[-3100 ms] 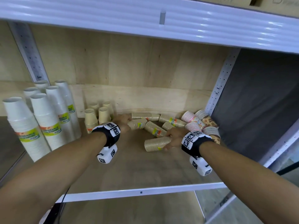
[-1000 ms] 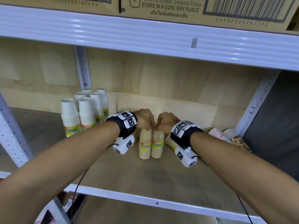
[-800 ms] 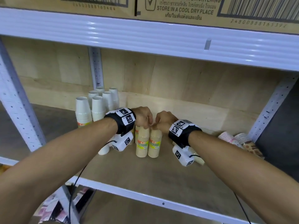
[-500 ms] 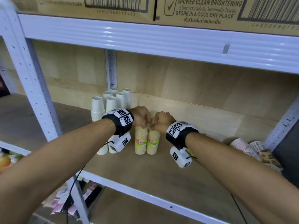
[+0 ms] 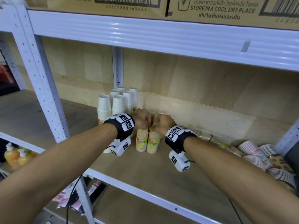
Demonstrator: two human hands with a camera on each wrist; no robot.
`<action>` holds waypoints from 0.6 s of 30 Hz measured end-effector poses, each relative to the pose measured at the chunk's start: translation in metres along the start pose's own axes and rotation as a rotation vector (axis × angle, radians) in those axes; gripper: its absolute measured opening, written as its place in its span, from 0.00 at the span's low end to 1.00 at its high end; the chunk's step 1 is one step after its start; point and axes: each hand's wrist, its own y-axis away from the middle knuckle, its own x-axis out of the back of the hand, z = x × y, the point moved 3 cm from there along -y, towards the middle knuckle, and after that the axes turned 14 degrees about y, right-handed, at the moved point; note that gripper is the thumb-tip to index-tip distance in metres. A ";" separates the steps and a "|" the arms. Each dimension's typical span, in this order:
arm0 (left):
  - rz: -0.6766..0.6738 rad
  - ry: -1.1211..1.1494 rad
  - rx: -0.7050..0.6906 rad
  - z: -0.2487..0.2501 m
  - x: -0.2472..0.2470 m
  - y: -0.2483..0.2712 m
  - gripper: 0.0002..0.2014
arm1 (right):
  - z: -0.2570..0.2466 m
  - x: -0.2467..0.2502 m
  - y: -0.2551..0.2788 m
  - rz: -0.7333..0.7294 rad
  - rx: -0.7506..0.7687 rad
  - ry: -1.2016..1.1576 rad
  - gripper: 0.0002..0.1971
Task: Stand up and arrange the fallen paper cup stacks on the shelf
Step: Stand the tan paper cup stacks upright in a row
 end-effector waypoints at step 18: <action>0.062 -0.084 -0.078 0.013 0.017 -0.016 0.10 | 0.032 -0.003 -0.023 0.009 0.003 0.006 0.23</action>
